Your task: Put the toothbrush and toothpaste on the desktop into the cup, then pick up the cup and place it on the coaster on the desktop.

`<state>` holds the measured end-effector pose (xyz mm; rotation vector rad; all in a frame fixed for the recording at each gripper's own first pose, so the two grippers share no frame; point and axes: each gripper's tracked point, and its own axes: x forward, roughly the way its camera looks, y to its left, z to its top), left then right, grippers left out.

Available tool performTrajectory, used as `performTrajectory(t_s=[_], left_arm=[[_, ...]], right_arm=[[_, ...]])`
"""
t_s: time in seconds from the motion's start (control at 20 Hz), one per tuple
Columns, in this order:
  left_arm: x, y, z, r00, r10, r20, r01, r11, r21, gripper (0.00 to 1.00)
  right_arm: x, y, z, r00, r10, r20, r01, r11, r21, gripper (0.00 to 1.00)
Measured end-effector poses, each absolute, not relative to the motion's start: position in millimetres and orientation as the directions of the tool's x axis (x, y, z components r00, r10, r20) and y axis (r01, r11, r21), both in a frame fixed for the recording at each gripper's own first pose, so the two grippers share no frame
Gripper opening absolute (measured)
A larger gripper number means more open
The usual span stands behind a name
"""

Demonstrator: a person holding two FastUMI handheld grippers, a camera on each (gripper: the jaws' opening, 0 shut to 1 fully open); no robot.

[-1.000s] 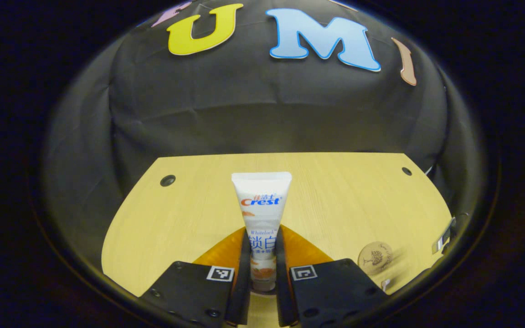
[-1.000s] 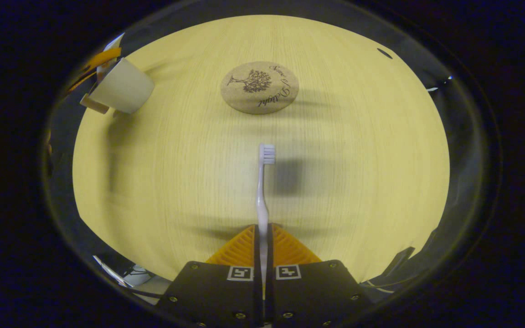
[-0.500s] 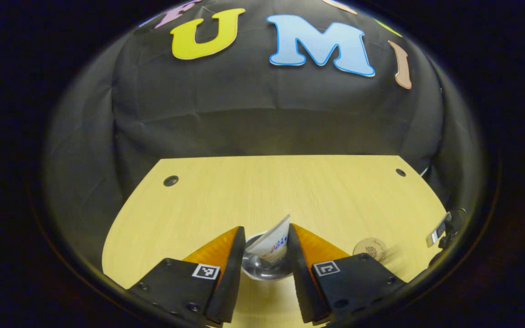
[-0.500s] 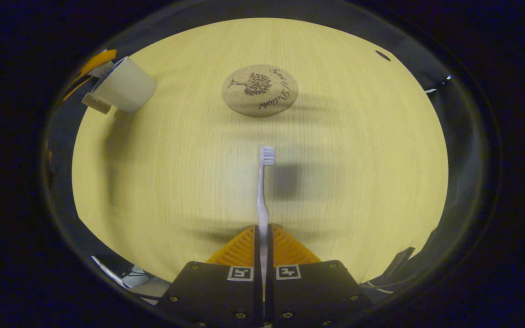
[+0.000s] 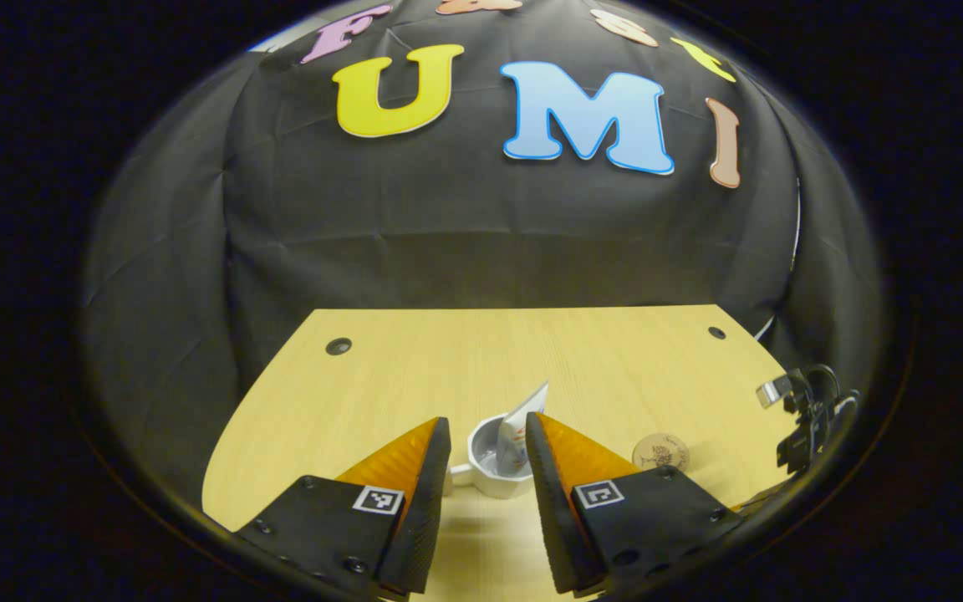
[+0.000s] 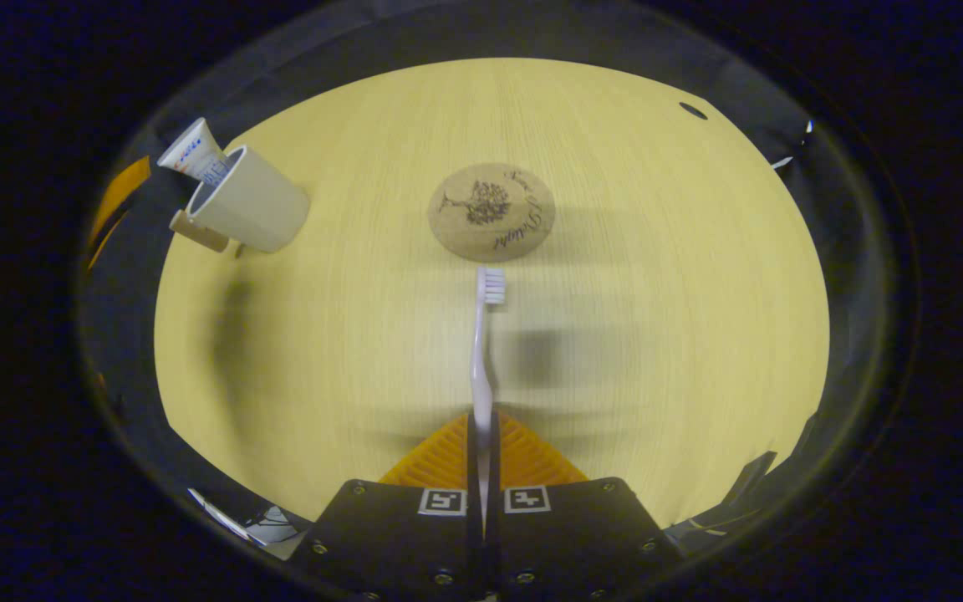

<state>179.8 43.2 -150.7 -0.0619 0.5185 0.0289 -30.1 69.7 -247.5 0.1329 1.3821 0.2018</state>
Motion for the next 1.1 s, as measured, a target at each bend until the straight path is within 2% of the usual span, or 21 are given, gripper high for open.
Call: performTrajectory(t_s=[0.1, 0.15, 0.2, 0.5, 0.55, 0.65, 1.1], left_arm=[[170, 52, -148, 0.868, 0.018, -0.497, -0.055, 0.997, -0.06, 0.66], [165, 58, -147, 0.867, 0.024, -0.498, -0.064, 0.996, -0.064, 0.53], [161, 64, -148, 0.865, 0.032, -0.501, -0.074, 0.995, -0.064, 0.66], [131, 117, -155, 0.844, 0.111, -0.525, -0.167, 0.984, -0.062, 0.66], [124, 128, -158, 0.838, 0.128, -0.531, -0.188, 0.98, -0.061, 0.6], [110, 151, -163, 0.821, 0.171, -0.544, -0.239, 0.969, -0.057, 0.6], [23, 242, -175, 0.721, 0.362, -0.591, -0.461, 0.887, -0.019, 0.6]], right_arm=[[-4, 79, -227, 0.24, 0.227, -0.944, -0.078, 0.974, 0.214, 0.02], [10, 85, -216, 0.273, 0.235, -0.933, -0.084, 0.972, 0.221, 0.02], [24, 92, -204, 0.307, 0.245, -0.92, -0.085, 0.969, 0.23, 0.02], [109, 135, -126, 0.499, 0.312, -0.808, -0.06, 0.943, 0.327, 0.02], [123, 145, -116, 0.53, 0.317, -0.786, -0.051, 0.938, 0.344, 0.02], [146, 160, -98, 0.588, 0.322, -0.742, -0.041, 0.928, 0.37, 0.02], [183, 235, -107, 0.678, 0.358, -0.642, -0.084, 0.905, 0.416, 0.02]])
